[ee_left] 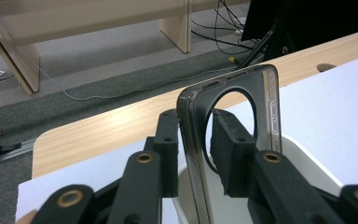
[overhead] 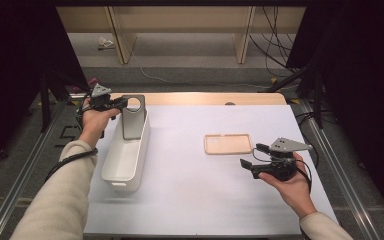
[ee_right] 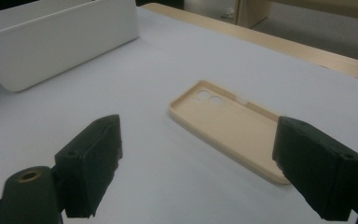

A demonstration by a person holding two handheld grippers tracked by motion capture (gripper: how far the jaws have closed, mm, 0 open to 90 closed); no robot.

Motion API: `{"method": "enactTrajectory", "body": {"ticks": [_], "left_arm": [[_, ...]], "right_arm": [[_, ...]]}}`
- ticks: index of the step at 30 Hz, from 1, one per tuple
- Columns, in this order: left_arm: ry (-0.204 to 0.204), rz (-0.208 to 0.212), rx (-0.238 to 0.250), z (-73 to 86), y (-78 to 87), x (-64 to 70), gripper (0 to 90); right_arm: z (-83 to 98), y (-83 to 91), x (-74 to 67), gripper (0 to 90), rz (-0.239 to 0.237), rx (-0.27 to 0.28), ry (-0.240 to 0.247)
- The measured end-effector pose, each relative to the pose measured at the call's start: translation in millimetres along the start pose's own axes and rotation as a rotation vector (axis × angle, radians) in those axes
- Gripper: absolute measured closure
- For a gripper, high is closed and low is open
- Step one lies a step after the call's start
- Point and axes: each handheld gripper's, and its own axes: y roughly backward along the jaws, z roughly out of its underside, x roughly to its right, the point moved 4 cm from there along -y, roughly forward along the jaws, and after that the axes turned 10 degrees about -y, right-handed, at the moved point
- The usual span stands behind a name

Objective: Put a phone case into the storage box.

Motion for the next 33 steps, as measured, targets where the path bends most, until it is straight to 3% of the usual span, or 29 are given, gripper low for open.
{"method": "enactTrajectory", "body": {"ticks": [15,23,33], "left_arm": [[-0.042,0.007,-0.021,-0.7,-5.0,3.9,66.2],[-0.011,-0.015,-0.041,3.1,-2.6,2.5,51.5],[-0.023,-0.032,-0.049,-1.7,11.8,3.1,32.6]], "right_arm": [[0.0,-0.4,0.1,16.6,-0.001,0.002,0.0],[-0.1,0.0,-0.1,16.6,0.0,0.0,0.001],[-0.4,-0.2,-0.8,16.6,0.002,0.002,0.004]]}}
